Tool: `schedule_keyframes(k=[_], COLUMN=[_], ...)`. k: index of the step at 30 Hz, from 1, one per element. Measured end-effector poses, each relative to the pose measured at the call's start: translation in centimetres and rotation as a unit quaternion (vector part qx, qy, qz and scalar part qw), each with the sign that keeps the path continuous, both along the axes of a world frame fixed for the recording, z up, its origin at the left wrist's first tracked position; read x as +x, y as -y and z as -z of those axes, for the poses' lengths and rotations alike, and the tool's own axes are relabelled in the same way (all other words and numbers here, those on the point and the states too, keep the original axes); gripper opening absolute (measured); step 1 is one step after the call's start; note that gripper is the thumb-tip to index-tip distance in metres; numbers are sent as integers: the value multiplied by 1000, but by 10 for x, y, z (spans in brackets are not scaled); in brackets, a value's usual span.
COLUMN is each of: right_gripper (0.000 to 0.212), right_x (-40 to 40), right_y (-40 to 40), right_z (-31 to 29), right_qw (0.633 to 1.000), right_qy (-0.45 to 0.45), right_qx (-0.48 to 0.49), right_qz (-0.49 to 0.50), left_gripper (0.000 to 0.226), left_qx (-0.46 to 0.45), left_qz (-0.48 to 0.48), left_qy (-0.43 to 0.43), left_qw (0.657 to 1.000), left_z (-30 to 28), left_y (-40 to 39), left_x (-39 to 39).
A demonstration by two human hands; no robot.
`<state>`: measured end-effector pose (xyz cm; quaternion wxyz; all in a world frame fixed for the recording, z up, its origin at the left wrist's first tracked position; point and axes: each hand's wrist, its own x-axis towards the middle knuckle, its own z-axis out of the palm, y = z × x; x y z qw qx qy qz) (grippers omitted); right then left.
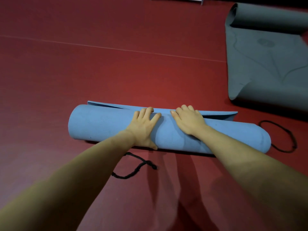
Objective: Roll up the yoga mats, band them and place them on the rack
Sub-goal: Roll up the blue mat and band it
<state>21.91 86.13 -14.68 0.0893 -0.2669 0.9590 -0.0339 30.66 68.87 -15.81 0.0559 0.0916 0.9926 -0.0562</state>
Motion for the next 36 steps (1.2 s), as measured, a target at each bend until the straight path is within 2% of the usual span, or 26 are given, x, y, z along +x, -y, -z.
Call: schedule_keyframes(k=[8, 17, 19, 21, 23, 25, 26, 28, 30, 31, 33, 36], right_gripper=[56, 58, 54, 48, 48, 50, 55, 81, 116, 127, 135, 135], right_x=[-29, -36, -32, -25, -17, -12, -10, -8, -12, -16, -22, -29], right_y=[4, 1, -3, -9, -14, -17, -19, -20, -18, -15, -7, 0], right_z=[19, 9, 12, 17, 20, 24, 27, 29, 26, 22, 14, 11], right_qw=[995, 994, 999, 995, 981, 967, 966, 978, 987, 985, 979, 975], right_qy=[91, 98, 33, -69, -149, -203, -208, -167, -107, -98, -96, -99], right_qx=[43, 39, 5, -61, -109, -125, -116, -58, 51, 102, 157, 183], right_qz=[22, 22, 9, -23, -58, -90, -102, -109, -108, -102, -90, -78], left_gripper=[115, 110, 108, 112, 117, 113, 107, 95, 85, 75, 59, 54], left_qx=[14, 133, 133, 112, 79, 89, 118, 158, 126, 100, 82, 123], left_qz=[10, -42, -45, -38, -28, -44, -66, -98, -108, -115, -133, -177], left_qy=[-1, 140, 153, 144, 103, 49, 26, 5, -10, -26, -52, -43], left_qw=[1000, 980, 978, 982, 991, 994, 990, 983, 986, 988, 986, 976], left_z=[2, -17, -19, -18, -15, -13, -11, -10, -9, -8, -4, 0], left_y=[7, 20, 21, 23, 26, 28, 29, 29, 23, 20, 13, 3], left_x=[-7, -56, -61, -63, -61, -58, -58, -61, -64, -65, -66, -66])
